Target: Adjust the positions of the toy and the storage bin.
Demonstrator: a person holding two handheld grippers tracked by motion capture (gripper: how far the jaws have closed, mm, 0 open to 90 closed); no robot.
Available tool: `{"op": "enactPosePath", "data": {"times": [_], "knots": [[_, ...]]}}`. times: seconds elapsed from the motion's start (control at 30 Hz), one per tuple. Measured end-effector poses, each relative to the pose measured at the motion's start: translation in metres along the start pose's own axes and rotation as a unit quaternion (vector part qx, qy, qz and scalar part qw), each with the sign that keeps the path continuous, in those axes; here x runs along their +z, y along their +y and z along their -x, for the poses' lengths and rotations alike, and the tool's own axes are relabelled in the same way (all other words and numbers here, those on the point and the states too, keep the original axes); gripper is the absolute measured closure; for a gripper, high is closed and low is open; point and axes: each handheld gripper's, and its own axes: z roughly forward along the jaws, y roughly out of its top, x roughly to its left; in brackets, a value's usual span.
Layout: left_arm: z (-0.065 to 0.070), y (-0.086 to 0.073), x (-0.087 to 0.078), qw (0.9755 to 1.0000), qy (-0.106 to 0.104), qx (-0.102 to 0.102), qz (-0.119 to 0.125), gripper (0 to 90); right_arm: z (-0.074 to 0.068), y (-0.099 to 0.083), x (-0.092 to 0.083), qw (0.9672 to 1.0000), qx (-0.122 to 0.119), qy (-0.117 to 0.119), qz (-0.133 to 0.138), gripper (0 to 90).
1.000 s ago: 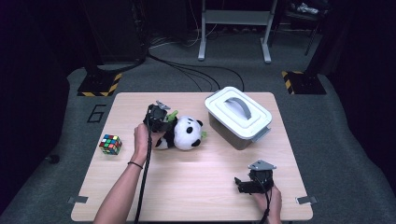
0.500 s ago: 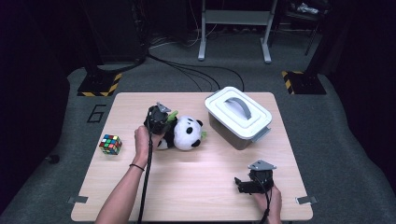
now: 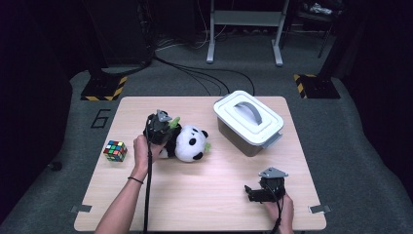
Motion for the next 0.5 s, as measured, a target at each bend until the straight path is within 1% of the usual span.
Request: {"op": "enactPosePath", "data": {"times": [0.03, 0.07, 0.1, 0.13, 0.17, 0.2, 0.27, 0.33, 0.37, 0.4, 0.43, 0.5], "knots": [[-0.002, -0.001, -0.003, 0.9999, -0.002, 0.01, 0.002, 77.3, 0.0, 0.0, 0.0, 1.0, 0.0, 0.0, 0.0, 3.9], [-0.002, -0.002, -0.004, 1.0, -0.003, 0.006, 0.004, 77.3, 0.0, 0.0, 0.0, 1.0, 0.0, 0.001, 0.0, 3.9], [-0.003, -0.004, -0.008, 0.9999, -0.008, 0.012, 0.006, 77.3, 0.0, 0.0, 0.0, 1.0, 0.0, 0.0, 0.0, 3.9], [-0.003, -0.005, -0.009, 0.9998, -0.01, 0.013, 0.012, 77.3, 0.0, 0.0, 0.0, 1.0, 0.0, 0.0, 0.0, 3.9], [-0.005, -0.007, -0.012, 0.9997, -0.011, 0.018, 0.011, 77.3, 0.0, 0.0, 0.0, 1.0, 0.0, 0.0, 0.0, 3.9], [-0.005, -0.008, -0.014, 0.9997, -0.012, 0.017, 0.013, 77.4, 0.0, 0.0, 0.0, 1.0, 0.0, 0.0, 0.0, 3.9], [-0.008, -0.013, -0.02, 0.9995, -0.015, 0.024, 0.016, 77.4, 0.0, 0.0, 0.0, 1.0, 0.001, 0.001, 0.0, 3.9], [-0.01, -0.017, -0.025, 0.9993, -0.024, 0.024, 0.018, 77.4, 0.0, 0.0, 0.0, 1.0, 0.0, 0.001, 0.0, 3.9], [-0.011, -0.018, -0.027, 0.9991, -0.024, 0.026, 0.023, 77.4, 0.0, 0.0, 0.0, 1.0, 0.001, 0.001, 0.0, 3.9], [-0.012, -0.02, -0.03, 0.9988, -0.031, 0.03, 0.022, 77.4, 0.0, 0.0, 0.0, 1.0, 0.001, 0.001, 0.0, 3.9], [-0.012, -0.022, -0.032, 0.9986, -0.032, 0.032, 0.028, 77.4, 0.0, 0.0, 0.0, 1.0, 0.0, 0.001, 0.0, 3.9], [-0.014, -0.026, -0.038, 0.9982, -0.041, 0.035, 0.028, 77.4, 0.0, 0.0, 0.0, 1.0, 0.0, 0.0, 0.0, 3.9]]}}
